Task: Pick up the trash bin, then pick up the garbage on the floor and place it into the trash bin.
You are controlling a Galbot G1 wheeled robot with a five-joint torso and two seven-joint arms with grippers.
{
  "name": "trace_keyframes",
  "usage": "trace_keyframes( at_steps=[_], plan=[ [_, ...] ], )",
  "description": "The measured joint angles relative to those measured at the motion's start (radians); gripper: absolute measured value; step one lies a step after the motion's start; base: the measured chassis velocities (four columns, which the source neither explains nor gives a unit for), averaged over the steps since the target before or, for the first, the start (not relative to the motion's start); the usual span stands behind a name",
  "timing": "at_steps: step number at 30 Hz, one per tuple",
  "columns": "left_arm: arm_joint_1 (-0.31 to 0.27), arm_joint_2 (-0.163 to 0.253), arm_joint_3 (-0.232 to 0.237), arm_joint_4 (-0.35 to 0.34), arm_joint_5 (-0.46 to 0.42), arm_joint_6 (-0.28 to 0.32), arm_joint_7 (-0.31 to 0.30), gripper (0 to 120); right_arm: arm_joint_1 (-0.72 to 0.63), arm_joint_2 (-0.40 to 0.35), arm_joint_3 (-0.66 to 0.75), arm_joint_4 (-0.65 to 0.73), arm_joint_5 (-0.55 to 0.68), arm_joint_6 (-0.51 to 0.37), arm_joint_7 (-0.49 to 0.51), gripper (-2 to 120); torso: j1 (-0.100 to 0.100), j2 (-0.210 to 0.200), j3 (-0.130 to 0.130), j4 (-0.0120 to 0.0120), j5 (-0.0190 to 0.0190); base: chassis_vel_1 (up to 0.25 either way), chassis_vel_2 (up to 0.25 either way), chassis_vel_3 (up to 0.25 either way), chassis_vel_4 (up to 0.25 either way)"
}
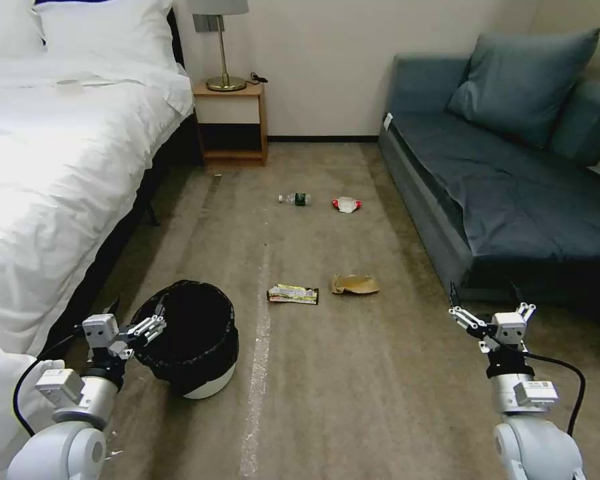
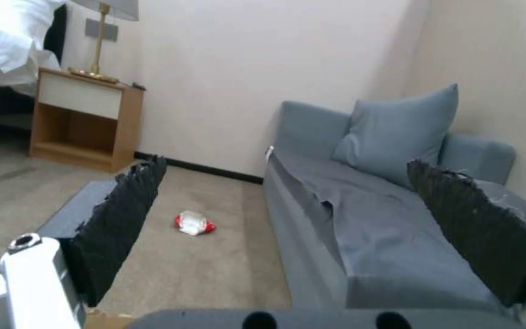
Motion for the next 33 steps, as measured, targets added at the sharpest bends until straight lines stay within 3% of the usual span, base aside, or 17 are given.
trace_keyframes(
  at_steps=[2, 4, 5, 7, 11, 13, 14, 23, 30, 33],
  plan=[
    [-0.001, -0.001, 0.001, 0.001, -0.001, 0.0, -0.009, 100, 0.001, 0.0, 0.0, -0.001, 0.0, 0.0, 0.0, 100, 0.0, 0.0, 0.0, 0.0, 0.0001, 0.0, 0.0, 0.0, 0.0],
    [-0.01, -0.009, 0.011, 0.003, -0.049, 0.038, -0.115, 100, 0.004, -0.001, 0.0, -0.005, 0.0, 0.0, 0.0, 100, 0.0, 0.0, 0.0, 0.0001, 0.0, 0.0, 0.0, 0.0, 0.0],
    [-0.01, -0.009, 0.011, 0.003, -0.049, 0.038, -0.115, 100, 0.004, -0.001, 0.0, -0.005, 0.0, 0.0, 0.0, 100, 0.0, 0.0, 0.0, 0.0001, 0.0, 0.0, 0.0, 0.0, 0.0],
    [-0.026, -0.02, 0.02, 0.008, -0.127, 0.085, -0.227, 100, 0.006, -0.001, 0.0, -0.01, 0.0, 0.0, -0.001, 100, 0.0, 0.0, 0.0, 0.0, 0.0, 0.0, 0.0, 0.0, 0.0],
    [-0.04, -0.021, 0.02, 0.025, -0.188, 0.12, -0.324, 100, 0.007, 0.001, -0.002, -0.018, 0.0, 0.003, -0.003, 100, 0.0, 0.0, 0.0, 0.0, 0.0, 0.0, 0.0, 0.0, 0.0],
    [-0.042, -0.02, 0.02, 0.025, -0.203, 0.129, -0.342, 100, 0.007, 0.001, -0.002, -0.019, 0.0, 0.003, -0.003, 100, 0.0, 0.0, 0.0, 0.0, 0.0, 0.0, 0.0, 0.0, 0.0],
    [-0.05, -0.021, 0.019, 0.025, -0.262, 0.168, -0.408, 100, 0.007, 0.002, -0.003, -0.024, -0.002, 0.005, -0.004, 100, 0.0, 0.0, 0.0, 0.0, 0.0, 0.0, 0.0, 0.0, 0.0],
    [-0.083, -0.012, 0.013, 0.055, -0.404, 0.234, -0.511, 100, 0.005, 0.009, -0.007, -0.03, -0.01, 0.015, -0.007, 100, 0.0, 0.0, 0.0, 0.0, -0.0001, 0.0, 0.0, 0.0, 0.0],
    [-0.111, -0.005, 0.008, 0.082, -0.453, 0.249, -0.546, 100, -0.003, 0.013, -0.004, -0.029, -0.015, 0.025, -0.008, 100, 0.0, 0.0, 0.0, 0.0001, -0.0001, 0.0, 0.0, 0.0, 0.0],
    [-0.164, 0.034, 0.006, 0.137, -0.524, 0.283, -0.562, 100, -0.011, 0.023, -0.002, -0.025, -0.019, 0.038, -0.013, 100, 0.0, 0.0, 0.0, 0.0, -0.0002, 0.0, 0.0, 0.0, 0.0]
  ],
)
